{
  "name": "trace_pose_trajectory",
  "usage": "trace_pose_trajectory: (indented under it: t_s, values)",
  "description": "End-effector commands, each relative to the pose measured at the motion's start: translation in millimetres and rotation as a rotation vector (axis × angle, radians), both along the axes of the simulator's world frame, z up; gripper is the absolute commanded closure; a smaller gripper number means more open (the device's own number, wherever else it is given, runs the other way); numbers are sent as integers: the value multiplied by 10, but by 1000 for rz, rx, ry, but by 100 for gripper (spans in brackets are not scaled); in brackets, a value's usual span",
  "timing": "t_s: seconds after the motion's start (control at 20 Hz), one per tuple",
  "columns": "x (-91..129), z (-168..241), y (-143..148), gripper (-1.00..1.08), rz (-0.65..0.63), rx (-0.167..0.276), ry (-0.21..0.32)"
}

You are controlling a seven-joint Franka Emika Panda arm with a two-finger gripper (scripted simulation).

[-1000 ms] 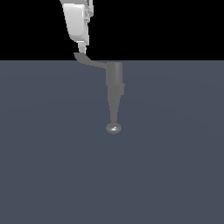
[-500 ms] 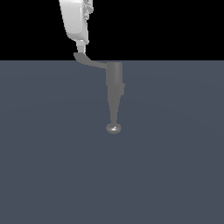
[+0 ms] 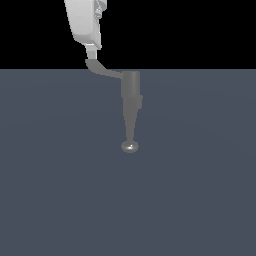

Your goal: Turn on the faucet by rotating a designated handle.

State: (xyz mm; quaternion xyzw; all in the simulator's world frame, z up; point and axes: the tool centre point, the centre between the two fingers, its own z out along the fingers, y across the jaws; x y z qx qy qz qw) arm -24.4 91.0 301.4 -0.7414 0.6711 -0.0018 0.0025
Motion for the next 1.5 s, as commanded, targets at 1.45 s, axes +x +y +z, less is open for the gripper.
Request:
trace_pose_trajectory:
  t_s: [1.45]
  values:
    - [-689,-3,-677,108,10,-1,2]
